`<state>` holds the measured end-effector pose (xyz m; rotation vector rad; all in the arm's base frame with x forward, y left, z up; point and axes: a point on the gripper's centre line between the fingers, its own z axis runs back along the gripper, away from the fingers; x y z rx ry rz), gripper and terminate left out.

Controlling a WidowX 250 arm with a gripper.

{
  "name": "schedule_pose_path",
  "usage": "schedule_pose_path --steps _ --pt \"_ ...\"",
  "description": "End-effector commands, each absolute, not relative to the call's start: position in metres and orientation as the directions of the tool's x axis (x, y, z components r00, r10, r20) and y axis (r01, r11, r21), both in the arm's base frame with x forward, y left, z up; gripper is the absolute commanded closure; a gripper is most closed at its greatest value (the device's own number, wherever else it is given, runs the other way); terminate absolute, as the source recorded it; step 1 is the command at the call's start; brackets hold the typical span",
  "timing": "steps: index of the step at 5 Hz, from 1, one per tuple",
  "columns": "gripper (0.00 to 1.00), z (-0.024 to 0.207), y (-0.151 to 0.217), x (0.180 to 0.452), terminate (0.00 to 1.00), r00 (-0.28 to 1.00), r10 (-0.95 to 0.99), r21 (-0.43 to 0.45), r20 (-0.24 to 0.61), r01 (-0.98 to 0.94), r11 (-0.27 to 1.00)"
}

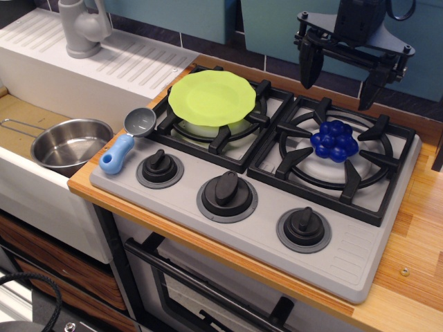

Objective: Put blueberry on plate and spoon in pot or pan in sink

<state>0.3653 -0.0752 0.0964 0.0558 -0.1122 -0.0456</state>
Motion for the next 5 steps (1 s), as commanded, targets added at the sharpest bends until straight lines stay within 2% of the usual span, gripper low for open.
schedule_pose_path --steps 1,5 --pt "0.0 0.096 -0.075 0.365 0.0 0.993 -0.049 0.058 0.111 0.042 0.997" --pt "0.0 0.061 -0.071 0.379 0.0 0.984 -0.063 0.002 0.167 0.063 0.998"
